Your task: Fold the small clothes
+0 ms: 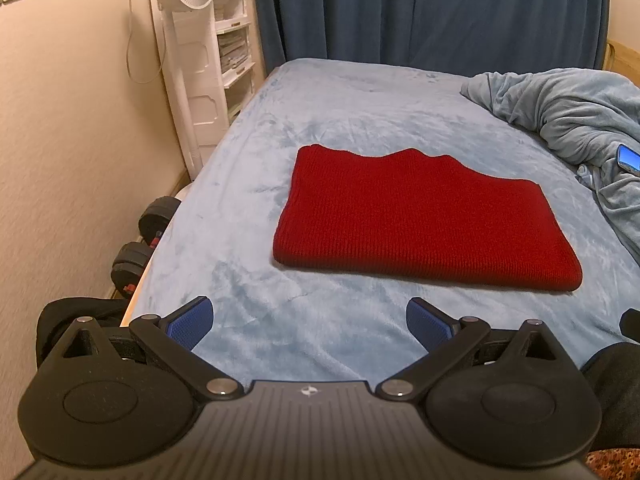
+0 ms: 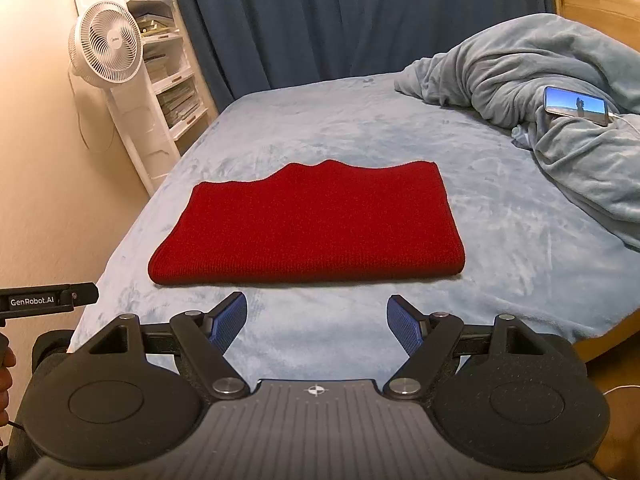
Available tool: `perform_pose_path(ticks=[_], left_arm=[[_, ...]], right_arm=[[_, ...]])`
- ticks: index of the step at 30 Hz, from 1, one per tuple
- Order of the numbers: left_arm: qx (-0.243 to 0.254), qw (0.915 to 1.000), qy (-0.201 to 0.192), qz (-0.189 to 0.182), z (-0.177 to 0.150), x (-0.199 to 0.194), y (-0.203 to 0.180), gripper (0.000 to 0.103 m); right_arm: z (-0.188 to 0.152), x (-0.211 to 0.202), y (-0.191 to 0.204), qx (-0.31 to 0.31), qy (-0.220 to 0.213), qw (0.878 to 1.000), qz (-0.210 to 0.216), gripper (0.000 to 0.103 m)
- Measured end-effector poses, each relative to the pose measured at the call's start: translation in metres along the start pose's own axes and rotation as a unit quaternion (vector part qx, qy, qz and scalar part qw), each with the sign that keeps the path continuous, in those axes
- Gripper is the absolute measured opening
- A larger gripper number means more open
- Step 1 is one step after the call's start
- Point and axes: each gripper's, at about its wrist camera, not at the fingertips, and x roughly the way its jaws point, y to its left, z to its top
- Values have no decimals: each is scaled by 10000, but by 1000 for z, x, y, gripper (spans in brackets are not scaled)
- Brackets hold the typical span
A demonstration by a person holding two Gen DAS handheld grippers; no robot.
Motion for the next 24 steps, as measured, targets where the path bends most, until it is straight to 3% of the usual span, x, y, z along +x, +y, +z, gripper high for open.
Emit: perform_pose_path(ticks=[19,24], left_arm=[[27,10000,23,22,1,2,1,103],[33,9999,87,56,2,8,4,103]], right_arm=[[-1,4,-2,-7,19,10000,51,79],[1,10,-13,347,14,9991,242,79]])
